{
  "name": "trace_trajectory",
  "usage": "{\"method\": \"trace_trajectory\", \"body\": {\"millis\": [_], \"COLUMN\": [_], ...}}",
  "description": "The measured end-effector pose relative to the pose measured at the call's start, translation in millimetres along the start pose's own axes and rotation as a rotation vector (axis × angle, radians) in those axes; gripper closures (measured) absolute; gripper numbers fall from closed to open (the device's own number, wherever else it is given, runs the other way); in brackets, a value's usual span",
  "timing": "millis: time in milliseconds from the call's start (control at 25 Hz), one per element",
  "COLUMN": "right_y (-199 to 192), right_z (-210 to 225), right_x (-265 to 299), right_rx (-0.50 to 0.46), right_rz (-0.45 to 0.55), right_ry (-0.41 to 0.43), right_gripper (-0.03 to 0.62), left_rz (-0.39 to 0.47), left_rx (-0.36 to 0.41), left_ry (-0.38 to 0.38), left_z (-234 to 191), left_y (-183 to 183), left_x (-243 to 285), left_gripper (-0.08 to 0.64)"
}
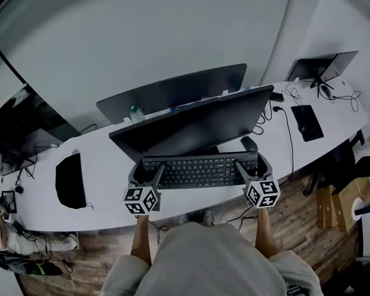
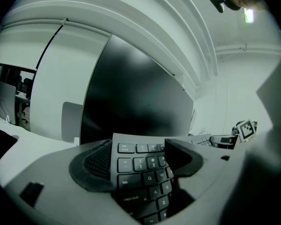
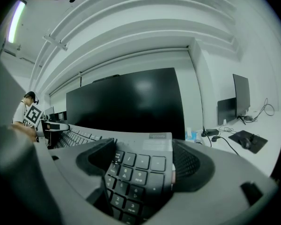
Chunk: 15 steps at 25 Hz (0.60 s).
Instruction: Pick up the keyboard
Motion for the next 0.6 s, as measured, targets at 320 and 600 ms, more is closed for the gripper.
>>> {"method": "trace_trajectory", "body": {"millis": [320, 600], "right_y": [1.7, 0.7], "right_z": [1.7, 4.2], "right_x": [-1.0, -1.2], "right_rx": [-0.007, -0.008], "right_rz": [0.003, 0.001], "right_ry": [-0.006, -0.008], "right_gripper": [0.213, 0.213], "left_rz": [0.003, 0.000], "left_rx": [-0.002, -0.005], "left_ry": [-0.006, -0.007], "left_z": [1.3, 2.4], "left_y": [0.2, -1.4], "left_x": [2.1, 4.0], "left_gripper": [0.230, 0.230]}}
Point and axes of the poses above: the fingertips, and each gripper's own axes: x forward along the fingers, z to its right, y out of its top, the point moved 4 cm from there along -x, backward along the fingers, and after that the axes turned 8 degrees about -x, right-handed, at the moved point
